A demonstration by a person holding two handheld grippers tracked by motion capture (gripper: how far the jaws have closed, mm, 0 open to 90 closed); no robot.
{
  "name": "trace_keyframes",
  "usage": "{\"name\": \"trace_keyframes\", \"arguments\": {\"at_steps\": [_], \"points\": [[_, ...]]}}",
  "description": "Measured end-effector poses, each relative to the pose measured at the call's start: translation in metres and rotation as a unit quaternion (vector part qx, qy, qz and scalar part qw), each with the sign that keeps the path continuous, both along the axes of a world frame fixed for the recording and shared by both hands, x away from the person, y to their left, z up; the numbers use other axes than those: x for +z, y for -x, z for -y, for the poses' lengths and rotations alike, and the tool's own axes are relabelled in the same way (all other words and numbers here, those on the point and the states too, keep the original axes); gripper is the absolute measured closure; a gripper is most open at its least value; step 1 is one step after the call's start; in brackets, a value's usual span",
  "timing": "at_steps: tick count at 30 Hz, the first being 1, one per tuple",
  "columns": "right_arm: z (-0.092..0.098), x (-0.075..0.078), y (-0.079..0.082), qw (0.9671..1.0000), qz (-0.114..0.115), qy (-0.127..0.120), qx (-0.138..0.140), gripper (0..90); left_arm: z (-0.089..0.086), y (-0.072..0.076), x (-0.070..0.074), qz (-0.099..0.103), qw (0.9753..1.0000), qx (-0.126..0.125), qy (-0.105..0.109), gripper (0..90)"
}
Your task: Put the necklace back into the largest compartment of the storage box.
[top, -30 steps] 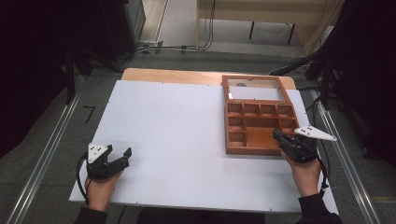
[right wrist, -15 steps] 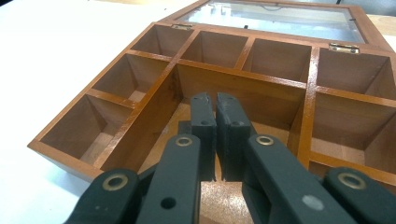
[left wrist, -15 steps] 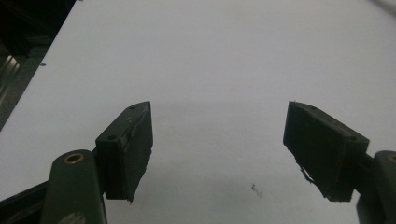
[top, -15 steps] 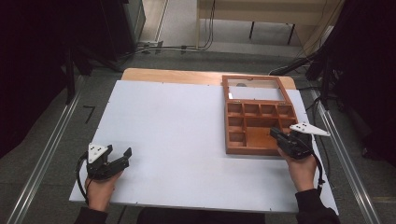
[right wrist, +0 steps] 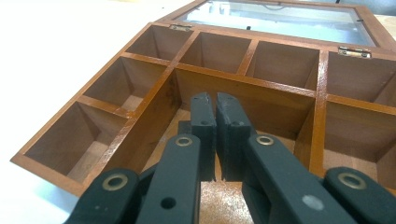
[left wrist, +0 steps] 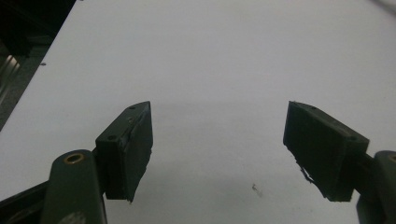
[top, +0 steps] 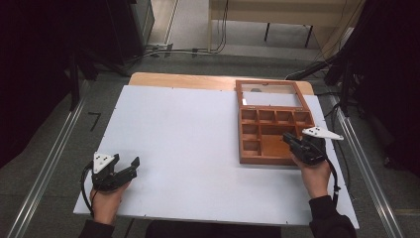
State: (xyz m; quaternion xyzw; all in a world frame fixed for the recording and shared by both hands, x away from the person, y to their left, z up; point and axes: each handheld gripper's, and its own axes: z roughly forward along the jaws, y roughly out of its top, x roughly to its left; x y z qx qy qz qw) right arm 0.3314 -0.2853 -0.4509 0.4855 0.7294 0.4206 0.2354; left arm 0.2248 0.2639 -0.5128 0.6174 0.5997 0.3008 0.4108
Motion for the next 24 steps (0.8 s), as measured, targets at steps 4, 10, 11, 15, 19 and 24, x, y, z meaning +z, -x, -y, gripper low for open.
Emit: {"name": "trace_keyframes", "arguments": {"at_steps": [4,10,11,15,19,24], "points": [[-0.0004,-0.0013,-0.0028,1.0000,-0.002,0.000,-0.003,84.1,-0.0001,0.0000,-0.0001,0.000,1.0000,0.000,0.000,24.3],[-0.0015,-0.0028,-0.0056,1.0000,-0.002,0.003,-0.003,84.1,0.0000,0.0000,0.0000,-0.001,1.0000,-0.001,-0.001,24.3],[-0.0017,-0.0029,-0.0058,1.0000,-0.003,0.005,-0.003,84.1,0.0000,0.0000,0.0000,-0.001,1.0000,-0.001,-0.001,24.3],[-0.0028,-0.0040,-0.0077,1.0000,-0.005,0.006,-0.005,84.0,0.0000,0.0000,-0.0001,-0.001,1.0000,-0.001,0.000,24.3],[-0.0031,-0.0052,-0.0089,1.0000,-0.006,0.006,-0.004,80.5,-0.0001,0.0000,-0.0001,0.000,1.0000,0.000,0.000,24.3],[-0.0013,-0.0051,-0.0096,1.0000,-0.007,-0.004,-0.004,66.4,-0.0001,0.0000,-0.0001,-0.001,1.0000,-0.001,0.000,24.3]]}}
